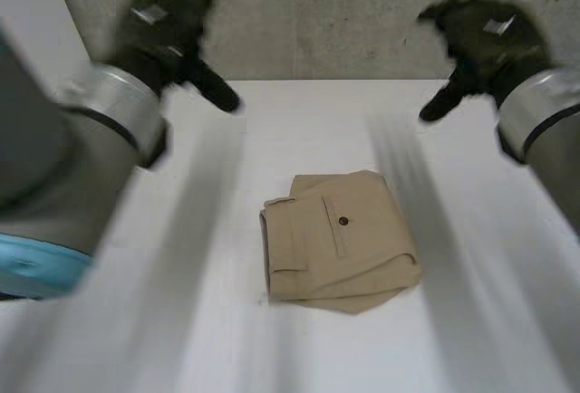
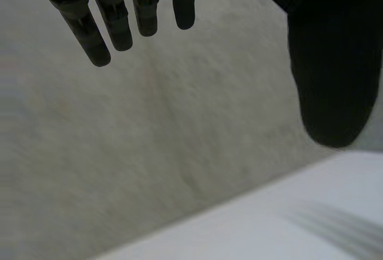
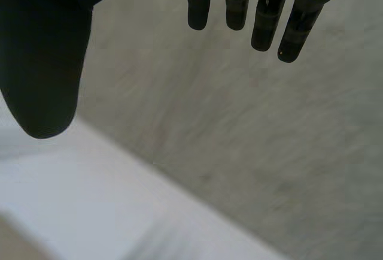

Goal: Fold the shorts.

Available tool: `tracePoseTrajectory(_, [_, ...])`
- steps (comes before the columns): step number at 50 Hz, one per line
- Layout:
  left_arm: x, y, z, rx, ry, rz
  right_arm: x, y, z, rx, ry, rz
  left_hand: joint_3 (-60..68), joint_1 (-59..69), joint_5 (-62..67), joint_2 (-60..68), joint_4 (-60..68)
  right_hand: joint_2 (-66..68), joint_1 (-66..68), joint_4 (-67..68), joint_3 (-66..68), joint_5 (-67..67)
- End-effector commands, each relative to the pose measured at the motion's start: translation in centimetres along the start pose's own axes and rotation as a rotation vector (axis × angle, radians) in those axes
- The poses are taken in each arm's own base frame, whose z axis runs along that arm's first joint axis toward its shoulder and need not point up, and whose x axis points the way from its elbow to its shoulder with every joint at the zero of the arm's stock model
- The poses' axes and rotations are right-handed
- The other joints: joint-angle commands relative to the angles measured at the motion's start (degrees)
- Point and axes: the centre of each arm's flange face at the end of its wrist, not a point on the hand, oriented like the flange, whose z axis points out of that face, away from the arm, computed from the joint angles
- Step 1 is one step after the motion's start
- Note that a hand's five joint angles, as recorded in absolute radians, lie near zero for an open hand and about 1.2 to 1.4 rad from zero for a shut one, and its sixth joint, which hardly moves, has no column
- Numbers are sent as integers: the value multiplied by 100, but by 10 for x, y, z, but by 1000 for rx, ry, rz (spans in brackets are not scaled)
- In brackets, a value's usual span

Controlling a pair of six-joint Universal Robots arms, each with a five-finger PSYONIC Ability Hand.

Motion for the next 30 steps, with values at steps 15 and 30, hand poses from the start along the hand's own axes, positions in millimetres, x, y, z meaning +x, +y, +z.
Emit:
tracePoseTrajectory(15, [-68,-36,-13,-83,-96,17,27,-42,-21,16,144,-17,-227,-51,-269,-148,-177,-166,-28,-334,-192,-366])
tracePoseTrajectory(30, [-73,-15,-9,-120,-108,21,19,-20,-23,-29,111,-22,-227,-51,-269,-148,-177,-166,-28,-334,-192,-366])
